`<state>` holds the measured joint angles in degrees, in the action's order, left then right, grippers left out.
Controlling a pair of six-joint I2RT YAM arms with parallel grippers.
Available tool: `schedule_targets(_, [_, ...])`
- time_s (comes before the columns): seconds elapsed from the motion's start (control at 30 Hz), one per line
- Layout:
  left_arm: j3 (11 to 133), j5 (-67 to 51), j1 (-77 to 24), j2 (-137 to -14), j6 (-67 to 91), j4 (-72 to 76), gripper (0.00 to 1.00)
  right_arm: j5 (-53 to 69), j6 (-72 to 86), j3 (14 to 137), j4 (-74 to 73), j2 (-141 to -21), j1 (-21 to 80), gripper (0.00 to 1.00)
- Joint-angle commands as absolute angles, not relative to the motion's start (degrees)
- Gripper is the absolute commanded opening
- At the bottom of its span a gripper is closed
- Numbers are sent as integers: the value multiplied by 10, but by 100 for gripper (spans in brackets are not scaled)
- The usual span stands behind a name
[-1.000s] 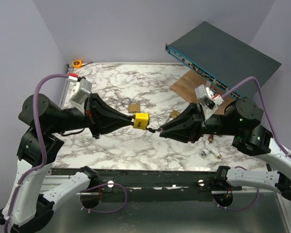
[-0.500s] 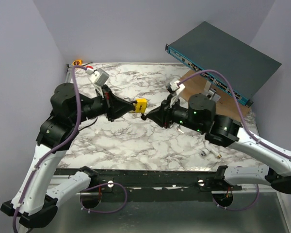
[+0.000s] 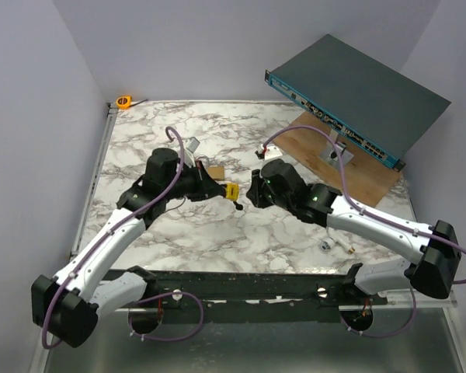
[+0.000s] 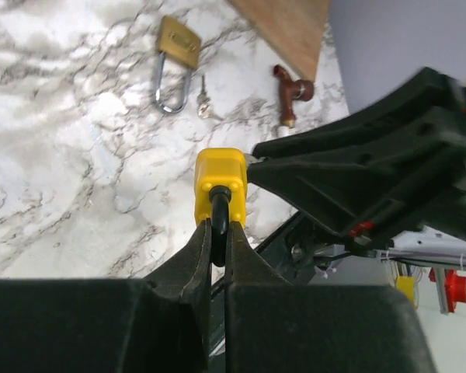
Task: Lock with the key
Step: Place the lock at the center of the board.
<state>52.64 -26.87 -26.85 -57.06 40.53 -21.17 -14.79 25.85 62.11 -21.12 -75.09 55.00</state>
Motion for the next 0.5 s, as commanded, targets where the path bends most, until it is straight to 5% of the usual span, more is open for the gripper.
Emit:
schedule_targets(0.0, [468, -287, -274, -616, 465, -61, 0, -177, 295, 590, -202, -768, 543, 1])
schedule_targets(0.47, [355, -332, -307, -821, 531, 166, 0, -176, 339, 507, -151, -847, 538, 1])
